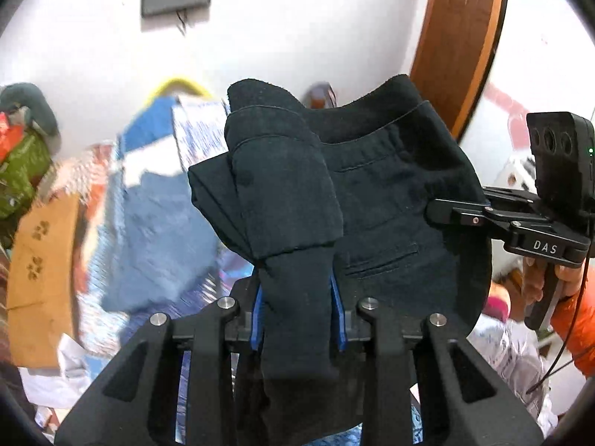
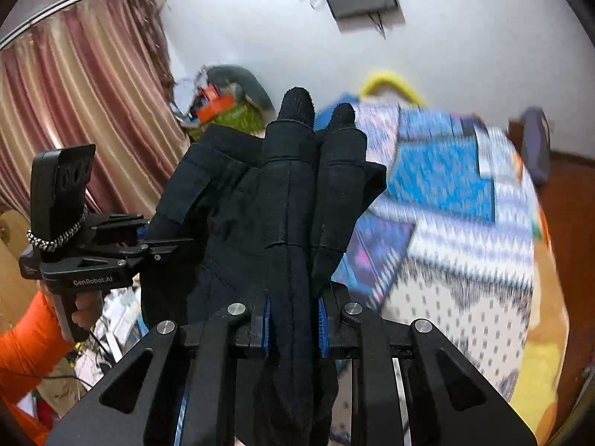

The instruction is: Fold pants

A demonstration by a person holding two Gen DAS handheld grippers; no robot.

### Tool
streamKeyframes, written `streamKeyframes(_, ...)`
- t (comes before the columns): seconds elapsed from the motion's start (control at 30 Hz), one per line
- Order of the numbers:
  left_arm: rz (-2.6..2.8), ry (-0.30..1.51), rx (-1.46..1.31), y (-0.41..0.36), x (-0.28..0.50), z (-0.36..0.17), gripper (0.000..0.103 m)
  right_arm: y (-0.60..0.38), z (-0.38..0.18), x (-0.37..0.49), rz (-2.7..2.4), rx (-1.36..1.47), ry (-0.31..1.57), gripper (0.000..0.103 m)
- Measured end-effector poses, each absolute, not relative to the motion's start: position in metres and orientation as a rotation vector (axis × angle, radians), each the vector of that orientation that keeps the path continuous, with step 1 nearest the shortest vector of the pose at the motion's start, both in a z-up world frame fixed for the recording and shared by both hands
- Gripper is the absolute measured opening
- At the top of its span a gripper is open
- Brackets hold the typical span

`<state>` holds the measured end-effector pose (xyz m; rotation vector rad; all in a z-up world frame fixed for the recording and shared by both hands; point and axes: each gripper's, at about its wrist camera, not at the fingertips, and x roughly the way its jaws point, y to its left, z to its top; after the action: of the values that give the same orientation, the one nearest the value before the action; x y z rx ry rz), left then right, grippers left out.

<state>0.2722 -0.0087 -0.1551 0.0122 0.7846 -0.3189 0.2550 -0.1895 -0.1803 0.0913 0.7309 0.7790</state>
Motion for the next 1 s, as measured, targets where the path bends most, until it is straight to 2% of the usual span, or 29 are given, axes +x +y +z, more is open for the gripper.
streamKeyframes(0.23, -0.227, 0.697, -0.008, 0.047, 0.287, -0.115, 0.029, -0.141, -0.135, 0.279, 0.818, 0.08, 0.635, 0.017)
streamKeyframes(0.47, -0.152, 0.688, -0.038, 0.105, 0.32, -0.113, 0.029, -0.083, -0.128, 0.323, 0.864, 0.081, 0.613, 0.017)
streamKeyframes(0.67, -0.108, 0.727, -0.069, 0.144, 0.364, -0.149, 0.029, -0.047, -0.15, 0.361, 0.89, 0.093, 0.645, 0.017)
streamKeyframes(1.0, -0.062, 0.859, -0.14, 0.196, 0.428, -0.246, 0.029, 0.012, -0.23, 0.423, 0.891, 0.088, 0.789, 0.017)
